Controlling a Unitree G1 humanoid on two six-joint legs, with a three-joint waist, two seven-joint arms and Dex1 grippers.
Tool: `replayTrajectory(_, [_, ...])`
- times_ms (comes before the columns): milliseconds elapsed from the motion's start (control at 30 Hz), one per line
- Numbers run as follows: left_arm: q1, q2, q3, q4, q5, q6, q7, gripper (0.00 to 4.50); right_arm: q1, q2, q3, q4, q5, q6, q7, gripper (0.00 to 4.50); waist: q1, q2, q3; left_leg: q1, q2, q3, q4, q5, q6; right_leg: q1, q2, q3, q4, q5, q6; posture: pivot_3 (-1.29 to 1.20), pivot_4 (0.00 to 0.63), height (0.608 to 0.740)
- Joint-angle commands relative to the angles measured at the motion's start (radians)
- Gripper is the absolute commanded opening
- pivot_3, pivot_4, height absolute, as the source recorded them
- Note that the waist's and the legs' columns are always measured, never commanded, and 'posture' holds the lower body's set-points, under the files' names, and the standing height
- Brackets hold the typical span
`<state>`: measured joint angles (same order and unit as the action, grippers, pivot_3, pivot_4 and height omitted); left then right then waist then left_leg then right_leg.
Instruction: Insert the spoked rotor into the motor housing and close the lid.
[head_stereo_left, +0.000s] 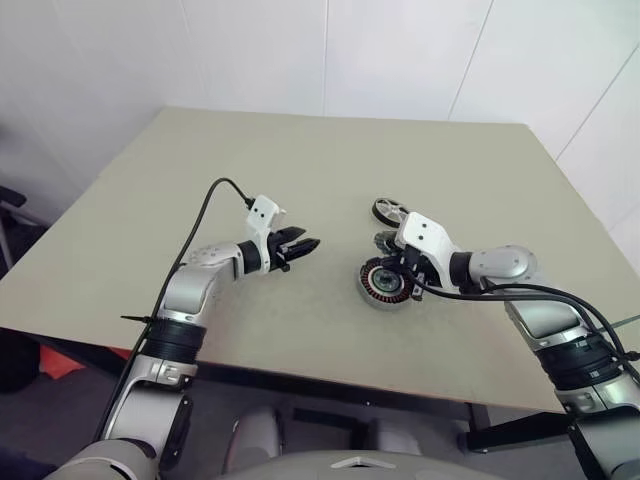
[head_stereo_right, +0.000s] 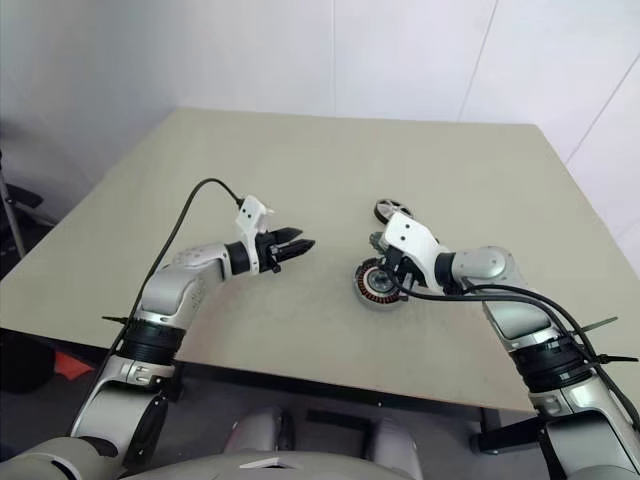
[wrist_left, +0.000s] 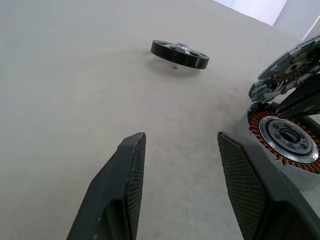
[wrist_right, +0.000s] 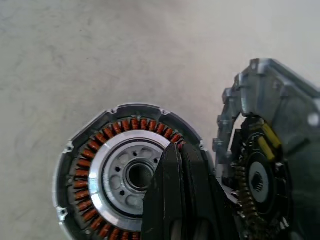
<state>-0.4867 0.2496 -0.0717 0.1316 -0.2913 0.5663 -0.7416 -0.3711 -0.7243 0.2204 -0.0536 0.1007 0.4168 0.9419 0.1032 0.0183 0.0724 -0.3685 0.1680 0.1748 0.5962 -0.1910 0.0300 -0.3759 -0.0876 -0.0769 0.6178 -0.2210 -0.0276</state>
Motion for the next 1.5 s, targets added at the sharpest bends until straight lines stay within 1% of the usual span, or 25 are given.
replayTrajectory(33, [-0.004, 0.006, 0.010, -0.050, -0.013, -0.009, 0.012, 2.43, 0.004, -0.006, 0.002, -0.020, -0.008, -0.021, 0.018, 0.05, 0.000, 0.000, 0.000, -0.001, 0.001, 0.000, 0.000, -0.001, -0.002, -0.003, 0.001, 0.000, 0.002, -0.002, -0.003, 0.00, 0.000, 0.740])
replayTrajectory(200, [-0.002, 0.020, 0.017, -0.048, -0.014, -0.010, 0.014, 2.43, 0.056, -0.044, -0.043, -0.094, 0.026, -0.001, 0.052, 0.05, -0.002, 0.000, 0.000, -0.006, 0.003, 0.000, 0.000, -0.001, -0.002, -0.009, 0.003, 0.000, 0.003, -0.003, -0.004, 0.00, 0.000, 0.740])
replayTrajectory(400, [0.001, 0.022, 0.008, -0.042, -0.010, -0.016, 0.018, 2.43, 0.110, -0.082, -0.074, -0.164, 0.039, 0.006, 0.059, 0.05, -0.001, 0.000, 0.000, -0.004, 0.003, 0.000, 0.001, 0.000, -0.006, -0.008, 0.003, 0.000, 0.003, -0.003, -0.003, 0.00, 0.000, 0.740])
replayTrajectory(667, [0.000, 0.022, -0.003, -0.038, -0.008, -0.019, 0.016, 2.43, 0.104, -0.055, -0.076, -0.175, 0.034, 0.021, 0.033, 0.05, -0.004, 0.000, 0.000, -0.001, 0.003, 0.000, 0.001, 0.003, -0.009, -0.005, 0.003, 0.001, 0.002, -0.006, 0.002, 0.00, 0.000, 0.740])
replayTrajectory(767, [-0.001, 0.026, -0.006, -0.037, -0.004, -0.020, 0.016, 2.43, 0.100, -0.042, -0.066, -0.157, 0.023, 0.015, 0.021, 0.05, -0.004, 0.000, 0.000, -0.001, 0.003, 0.000, 0.001, 0.003, -0.009, -0.005, 0.003, 0.001, 0.001, -0.006, 0.002, 0.00, 0.000, 0.740])
replayTrajectory(900, [0.001, 0.033, -0.004, -0.035, -0.002, -0.022, 0.016, 2.43, 0.086, -0.030, -0.057, -0.136, 0.015, 0.010, 0.012, 0.05, -0.004, 0.000, 0.000, -0.001, 0.003, 0.000, 0.001, 0.003, -0.009, -0.004, 0.003, 0.001, 0.001, -0.003, -0.002, 0.00, 0.000, 0.740])
replayTrajectory(1133, [0.002, 0.037, -0.003, -0.033, 0.000, -0.025, 0.019, 2.43, 0.080, -0.008, -0.027, -0.082, -0.017, -0.016, 0.002, 0.05, -0.004, 0.000, 0.000, -0.001, 0.003, 0.000, 0.000, 0.002, -0.008, -0.005, 0.003, 0.001, 0.002, -0.003, -0.003, 0.00, 0.000, 0.740])
replayTrajectory(1267, [-0.002, 0.044, 0.006, -0.022, 0.004, -0.034, 0.026, 2.43, 0.090, -0.016, -0.019, -0.075, -0.030, -0.028, 0.008, 0.05, -0.004, 0.000, 0.000, -0.001, 0.003, 0.000, 0.000, 0.002, -0.008, -0.005, 0.003, 0.000, 0.002, -0.003, -0.003, 0.00, 0.000, 0.740])
replayTrajectory(1500, [-0.010, 0.059, 0.013, 0.000, 0.002, -0.051, 0.028, 2.43, 0.053, -0.014, -0.052, -0.110, 0.005, -0.012, 0.021, 0.05, -0.004, 0.000, 0.000, -0.001, 0.003, 0.000, 0.000, 0.002, -0.008, -0.004, 0.003, 0.000, 0.002, -0.003, -0.002, 0.00, 0.000, 0.740])
